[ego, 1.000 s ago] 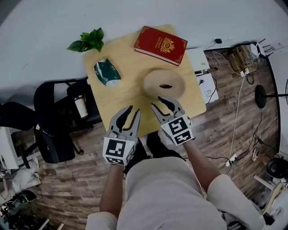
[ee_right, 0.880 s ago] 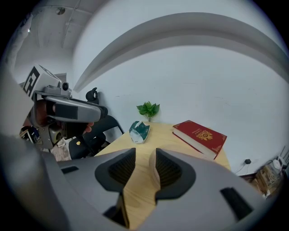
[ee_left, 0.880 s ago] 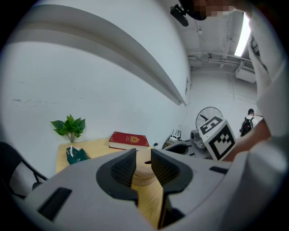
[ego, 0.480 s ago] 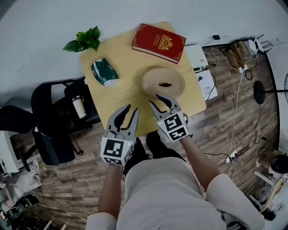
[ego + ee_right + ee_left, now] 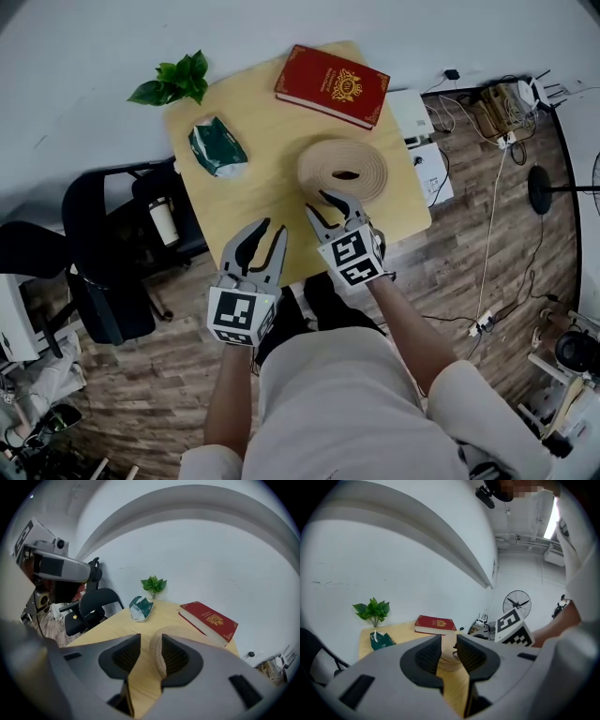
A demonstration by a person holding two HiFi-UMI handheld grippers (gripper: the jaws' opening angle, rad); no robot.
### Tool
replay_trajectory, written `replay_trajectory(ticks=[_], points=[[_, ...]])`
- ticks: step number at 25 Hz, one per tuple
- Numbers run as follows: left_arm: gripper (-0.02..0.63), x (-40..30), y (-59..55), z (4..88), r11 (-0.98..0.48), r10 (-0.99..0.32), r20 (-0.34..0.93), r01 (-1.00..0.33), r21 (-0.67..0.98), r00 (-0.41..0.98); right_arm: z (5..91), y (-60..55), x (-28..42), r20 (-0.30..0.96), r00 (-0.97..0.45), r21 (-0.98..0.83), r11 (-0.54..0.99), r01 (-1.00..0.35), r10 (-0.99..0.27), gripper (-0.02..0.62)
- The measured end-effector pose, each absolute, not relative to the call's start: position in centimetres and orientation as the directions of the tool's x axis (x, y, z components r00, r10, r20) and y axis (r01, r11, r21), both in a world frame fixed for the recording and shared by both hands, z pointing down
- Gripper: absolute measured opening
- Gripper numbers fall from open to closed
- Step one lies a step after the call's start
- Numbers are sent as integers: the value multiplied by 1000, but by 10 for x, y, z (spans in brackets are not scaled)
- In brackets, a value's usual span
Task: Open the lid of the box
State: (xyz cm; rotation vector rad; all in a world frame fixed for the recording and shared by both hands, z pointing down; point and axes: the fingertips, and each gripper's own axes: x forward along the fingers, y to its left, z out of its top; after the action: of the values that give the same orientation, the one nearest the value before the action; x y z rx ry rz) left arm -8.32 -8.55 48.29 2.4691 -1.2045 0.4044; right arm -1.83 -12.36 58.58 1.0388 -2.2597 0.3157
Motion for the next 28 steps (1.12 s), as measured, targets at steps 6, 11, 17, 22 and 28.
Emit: replay_trajectory(ticks=[6,11,17,22,28], points=[[89,-87,-86,484,-564,-696,408,-802,198,590,595,-128,-22,649,-470,88,672,-735,-599,138],[89,-92,-86,487,-557,-699,412,-806,201,585,605,-132,-24,668,-443,133,682,-719,-597,137],[89,-96,-87,488,-552,-699,418,-809,202,581,616,-135,-26,692,-411,186,697,-692,-594,137],[89,-97,-88,489,-550,-699,418,-810,204,580,624,-137,-24,708,-379,236,705,-669,-596,137],[89,-98,-90,490,-548,-698,421,-811,206,579,629,-139,-23,719,-347,291,714,-636,-602,137]])
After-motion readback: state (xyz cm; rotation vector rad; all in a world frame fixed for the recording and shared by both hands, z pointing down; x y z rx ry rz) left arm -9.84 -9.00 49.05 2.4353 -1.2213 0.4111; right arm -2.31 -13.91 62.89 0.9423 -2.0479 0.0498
